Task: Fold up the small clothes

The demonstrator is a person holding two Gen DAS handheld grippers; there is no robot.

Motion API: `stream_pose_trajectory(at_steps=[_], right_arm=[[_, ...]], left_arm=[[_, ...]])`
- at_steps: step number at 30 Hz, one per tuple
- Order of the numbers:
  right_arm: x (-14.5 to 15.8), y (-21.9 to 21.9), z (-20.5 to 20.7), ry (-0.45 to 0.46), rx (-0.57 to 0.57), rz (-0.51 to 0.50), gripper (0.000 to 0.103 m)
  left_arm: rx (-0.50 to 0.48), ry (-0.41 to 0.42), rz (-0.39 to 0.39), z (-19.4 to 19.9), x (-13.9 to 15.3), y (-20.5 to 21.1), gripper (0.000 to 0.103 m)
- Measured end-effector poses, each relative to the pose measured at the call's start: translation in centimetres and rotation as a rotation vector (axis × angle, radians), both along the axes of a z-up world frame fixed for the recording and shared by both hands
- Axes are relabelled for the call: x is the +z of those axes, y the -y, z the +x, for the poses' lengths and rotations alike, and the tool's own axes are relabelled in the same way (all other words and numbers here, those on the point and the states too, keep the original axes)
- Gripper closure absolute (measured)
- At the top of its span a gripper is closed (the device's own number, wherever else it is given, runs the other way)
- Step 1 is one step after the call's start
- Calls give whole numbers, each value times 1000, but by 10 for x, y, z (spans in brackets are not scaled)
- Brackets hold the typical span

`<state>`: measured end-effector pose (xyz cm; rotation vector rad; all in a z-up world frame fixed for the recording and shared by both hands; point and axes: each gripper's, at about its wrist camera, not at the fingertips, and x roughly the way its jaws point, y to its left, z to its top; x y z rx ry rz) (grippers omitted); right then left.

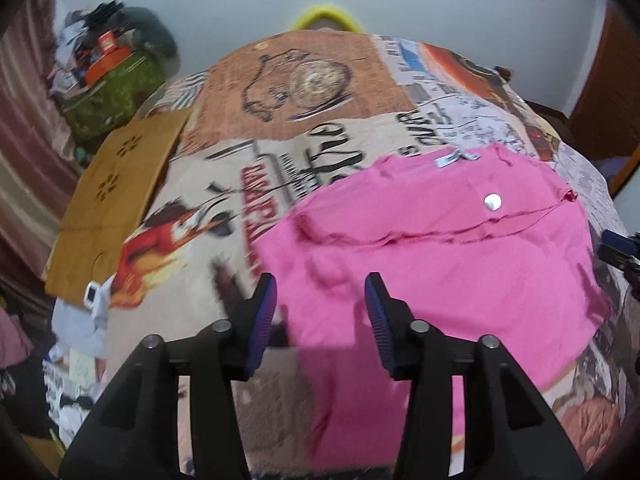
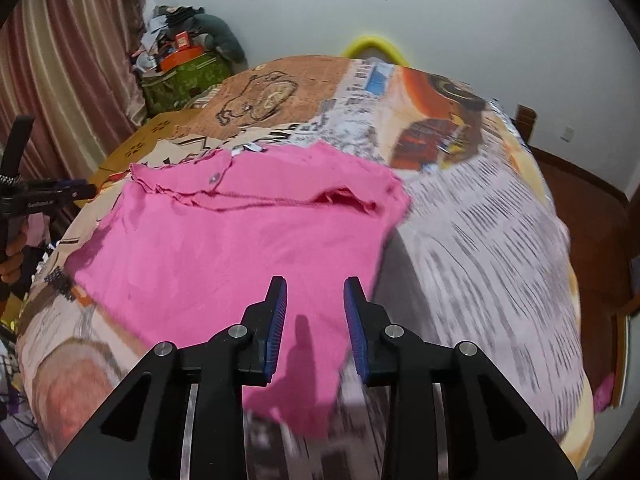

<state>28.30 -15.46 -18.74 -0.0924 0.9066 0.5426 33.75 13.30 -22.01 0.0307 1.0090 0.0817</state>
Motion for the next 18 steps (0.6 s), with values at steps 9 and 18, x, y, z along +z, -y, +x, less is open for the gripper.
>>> stream_pose_trajectory(at_steps=[9, 18], right_arm=[[-19, -40, 31, -1, 96, -58, 76], [-21, -63, 53, 23, 142, -60, 65]], left_arm=[[-90, -85, -5, 41, -39, 32, 54], [-145, -95, 15, 49, -57, 43, 50]])
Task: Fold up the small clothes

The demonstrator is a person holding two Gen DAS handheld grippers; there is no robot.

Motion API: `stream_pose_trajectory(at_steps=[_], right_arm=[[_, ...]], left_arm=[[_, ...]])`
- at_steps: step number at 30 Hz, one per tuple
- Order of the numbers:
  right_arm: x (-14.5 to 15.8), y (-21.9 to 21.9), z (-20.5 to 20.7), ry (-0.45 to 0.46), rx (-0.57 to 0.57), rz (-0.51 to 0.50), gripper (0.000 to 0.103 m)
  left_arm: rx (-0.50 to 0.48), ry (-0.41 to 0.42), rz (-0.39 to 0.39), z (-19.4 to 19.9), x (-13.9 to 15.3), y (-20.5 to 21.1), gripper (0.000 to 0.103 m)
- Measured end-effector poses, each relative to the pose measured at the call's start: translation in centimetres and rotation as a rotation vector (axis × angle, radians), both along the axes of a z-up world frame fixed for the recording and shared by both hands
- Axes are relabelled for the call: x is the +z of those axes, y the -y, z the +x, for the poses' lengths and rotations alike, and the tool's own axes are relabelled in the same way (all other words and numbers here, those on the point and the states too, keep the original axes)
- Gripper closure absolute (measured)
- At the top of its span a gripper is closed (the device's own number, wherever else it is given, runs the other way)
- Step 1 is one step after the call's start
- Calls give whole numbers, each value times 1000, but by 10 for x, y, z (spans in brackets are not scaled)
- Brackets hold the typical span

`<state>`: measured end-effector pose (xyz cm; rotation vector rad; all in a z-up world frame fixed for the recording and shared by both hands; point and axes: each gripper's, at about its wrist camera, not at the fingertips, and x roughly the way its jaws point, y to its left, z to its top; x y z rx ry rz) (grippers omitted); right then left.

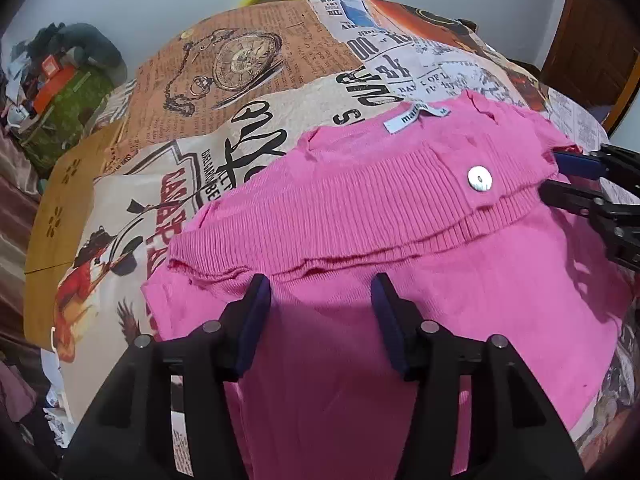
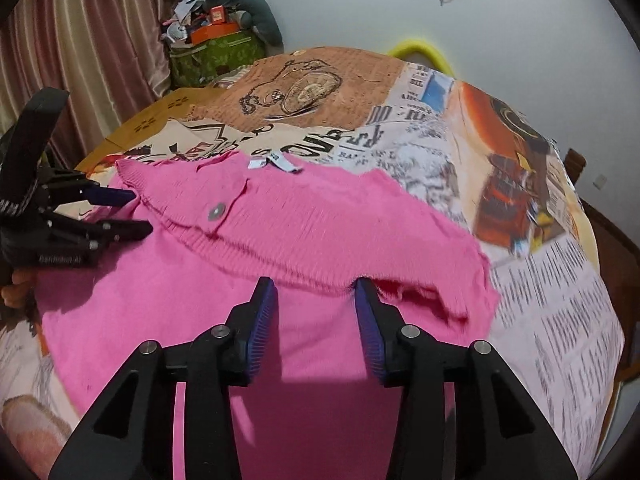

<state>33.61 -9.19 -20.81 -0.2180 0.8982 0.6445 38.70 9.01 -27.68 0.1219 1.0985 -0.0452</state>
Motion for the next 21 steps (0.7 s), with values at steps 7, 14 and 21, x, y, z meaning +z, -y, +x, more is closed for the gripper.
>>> stream_pose_trajectory(at_steps=[7, 14, 21], right_arm=[[5, -10, 25, 5, 4, 28, 65], [15, -2, 50, 27, -63, 70, 65], [12, 27, 67, 27, -167, 58, 65]], left_arm=[[34, 8, 27, 28, 5, -7, 50], [122, 25, -1, 61, 7, -24, 50], [277, 69, 35, 80, 16, -57, 48]])
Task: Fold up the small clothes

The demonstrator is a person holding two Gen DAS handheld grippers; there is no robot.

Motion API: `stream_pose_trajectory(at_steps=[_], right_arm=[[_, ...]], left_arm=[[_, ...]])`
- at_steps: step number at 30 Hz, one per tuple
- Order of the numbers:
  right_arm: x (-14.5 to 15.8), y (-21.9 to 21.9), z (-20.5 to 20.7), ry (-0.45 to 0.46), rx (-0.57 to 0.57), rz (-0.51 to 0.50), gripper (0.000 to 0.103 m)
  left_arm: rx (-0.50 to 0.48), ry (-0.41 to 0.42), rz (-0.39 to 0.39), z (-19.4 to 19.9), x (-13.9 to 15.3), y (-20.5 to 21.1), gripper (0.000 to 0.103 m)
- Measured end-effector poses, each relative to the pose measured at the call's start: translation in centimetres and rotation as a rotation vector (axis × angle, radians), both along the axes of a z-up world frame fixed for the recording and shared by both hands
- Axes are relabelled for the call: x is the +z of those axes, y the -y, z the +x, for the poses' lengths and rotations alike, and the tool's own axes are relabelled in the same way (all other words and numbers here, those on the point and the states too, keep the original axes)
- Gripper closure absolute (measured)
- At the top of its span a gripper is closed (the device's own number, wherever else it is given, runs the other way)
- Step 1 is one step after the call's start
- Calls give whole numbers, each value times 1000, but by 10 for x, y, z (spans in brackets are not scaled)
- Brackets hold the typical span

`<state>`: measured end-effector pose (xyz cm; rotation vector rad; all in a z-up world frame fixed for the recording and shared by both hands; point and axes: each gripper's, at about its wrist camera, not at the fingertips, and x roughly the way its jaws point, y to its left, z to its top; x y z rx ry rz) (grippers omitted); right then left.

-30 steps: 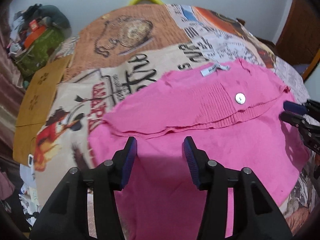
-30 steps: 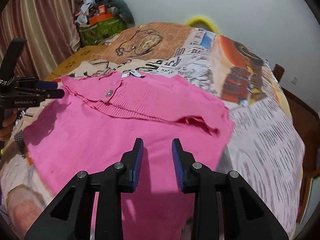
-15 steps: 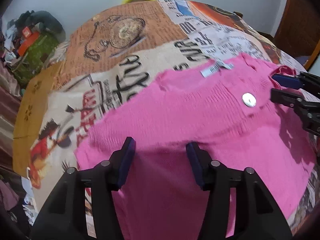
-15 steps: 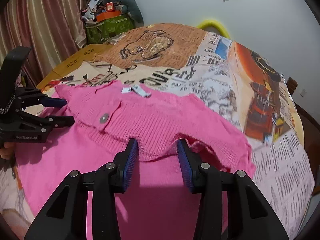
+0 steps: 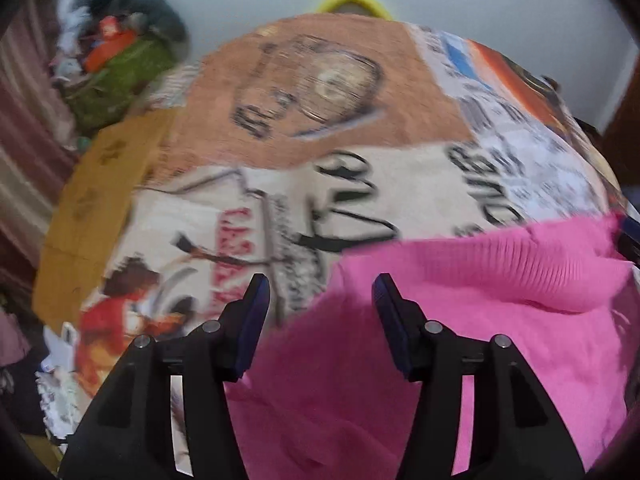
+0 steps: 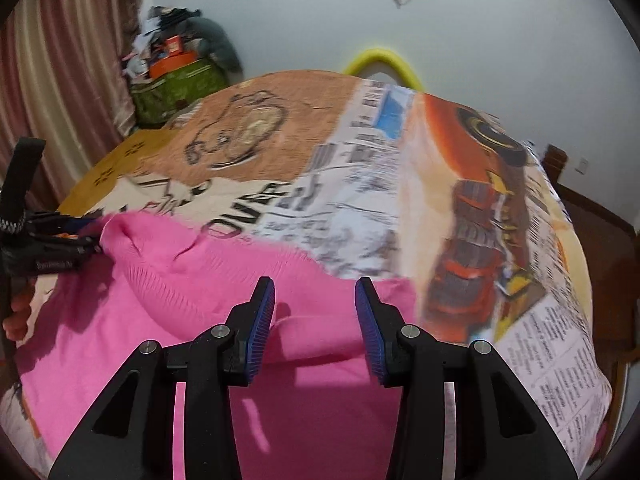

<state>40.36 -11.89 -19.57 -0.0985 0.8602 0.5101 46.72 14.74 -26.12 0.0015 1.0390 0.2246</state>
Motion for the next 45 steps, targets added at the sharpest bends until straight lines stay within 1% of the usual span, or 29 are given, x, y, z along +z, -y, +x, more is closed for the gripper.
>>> stream_pose_trajectory(at_steps=[3, 7, 12, 18, 19, 20, 21, 22, 23, 24, 26, 28, 31, 32, 35, 37, 40, 42, 44, 45], right_arm=[[5, 15, -1, 5, -30, 13, 65], [14, 30, -8, 22, -50, 18, 65], [15, 43, -19, -6, -47, 37, 65], [0, 45, -49, -66, -9, 9, 65], [-3, 44, -56, -74, 3, 0, 65], [-5, 44, -63, -77, 9, -4, 65], [-6, 44, -69, -77, 12, -10, 64], [-7, 44, -75, -78, 14, -13, 62], [-8, 44, -79, -84, 18, -7, 61], [-9, 44, -84, -91, 18, 0, 60], [-11, 45, -92, -106, 10, 11, 60], [-15, 46, -97, -120, 8, 16, 60], [-22, 46, -103, -144, 8, 0, 60], [-24, 47, -105, -144, 9, -3, 60], [-23, 48, -108, -149, 7, -7, 60], [-24, 49, -111, -156, 3, -7, 60], [-25, 49, -116, -161, 6, -16, 60], [-23, 49, -119, -162, 8, -21, 60], [-19, 49, -119, -155, 7, -22, 60], [-15, 49, -118, -145, 8, -21, 60]], left_arm=[[30, 23, -13, -5, 9, -16, 48], [53, 18, -22, -18, 14, -34, 48], [34, -24, -131, -45, 8, -42, 48], [-21, -57, -217, -76, -5, -25, 48], [-30, -61, -227, -79, -7, -21, 50], [-35, -66, -223, -81, -8, -18, 56], [-39, -68, -207, -81, -10, -14, 59], [-39, -70, -192, -82, -12, -12, 64], [-38, -72, -190, -82, -13, -10, 70], [-38, -70, -198, -82, -14, -9, 74], [-44, -59, -195, -82, -12, -7, 94], [-52, -39, -183, -83, -9, -6, 95], [-25, -24, -182, -86, -4, -10, 96], [-16, -11, -182, -89, -1, -13, 100], [11, 7, -176, -95, 6, -19, 101], [26, 3, -176, -99, 7, -23, 101], [33, -24, -122, -103, 4, -25, 101], [21, -45, -113, -106, 3, -23, 100], [11, -42, -83, -110, 6, -19, 100], [4, -33, -56, -112, 8, -15, 100]])
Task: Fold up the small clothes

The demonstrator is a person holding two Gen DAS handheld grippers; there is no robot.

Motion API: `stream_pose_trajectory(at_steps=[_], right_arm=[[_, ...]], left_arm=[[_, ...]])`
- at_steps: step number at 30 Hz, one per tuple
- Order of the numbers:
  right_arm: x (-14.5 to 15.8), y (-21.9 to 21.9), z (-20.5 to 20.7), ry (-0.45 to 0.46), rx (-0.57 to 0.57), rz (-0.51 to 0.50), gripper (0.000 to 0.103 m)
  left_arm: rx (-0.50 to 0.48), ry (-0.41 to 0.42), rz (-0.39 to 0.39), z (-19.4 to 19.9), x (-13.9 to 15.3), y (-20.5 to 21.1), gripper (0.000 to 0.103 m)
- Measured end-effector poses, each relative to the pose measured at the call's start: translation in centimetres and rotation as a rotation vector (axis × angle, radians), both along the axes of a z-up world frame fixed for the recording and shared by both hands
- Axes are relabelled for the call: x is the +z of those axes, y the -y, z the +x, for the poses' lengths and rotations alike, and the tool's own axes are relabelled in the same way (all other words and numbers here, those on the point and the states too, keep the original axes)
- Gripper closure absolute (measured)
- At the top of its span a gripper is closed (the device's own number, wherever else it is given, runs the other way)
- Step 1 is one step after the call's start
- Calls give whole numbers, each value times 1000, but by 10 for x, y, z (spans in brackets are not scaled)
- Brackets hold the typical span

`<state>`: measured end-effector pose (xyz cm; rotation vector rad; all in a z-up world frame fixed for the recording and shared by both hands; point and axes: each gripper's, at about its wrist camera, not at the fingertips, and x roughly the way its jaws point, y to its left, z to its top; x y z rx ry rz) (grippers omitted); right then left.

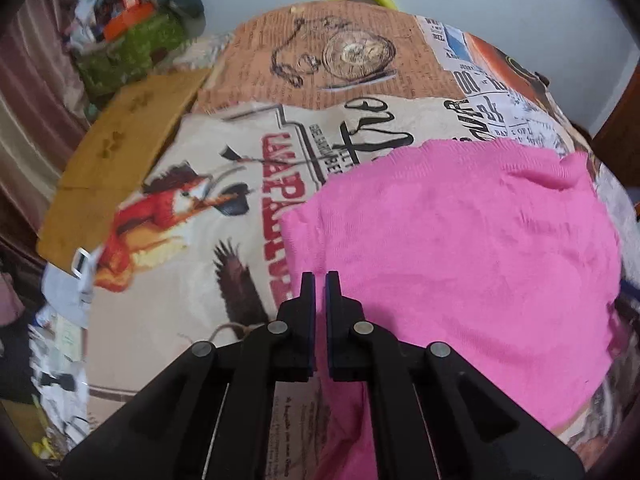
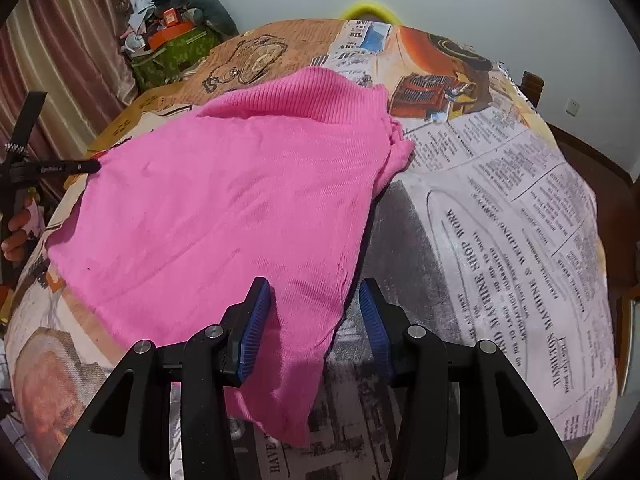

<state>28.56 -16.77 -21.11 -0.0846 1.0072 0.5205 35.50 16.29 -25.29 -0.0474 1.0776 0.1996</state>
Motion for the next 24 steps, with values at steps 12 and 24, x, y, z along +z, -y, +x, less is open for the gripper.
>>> stream_pose_trajectory(at_steps=[12, 24], right_arm=[[17, -56, 51, 64, 92, 20, 60], [-2, -98, 119, 51, 81, -14, 60]], left_arm=[[-92, -28, -12, 10, -24, 22, 72], [-135, 5, 66, 3, -32, 30, 68]])
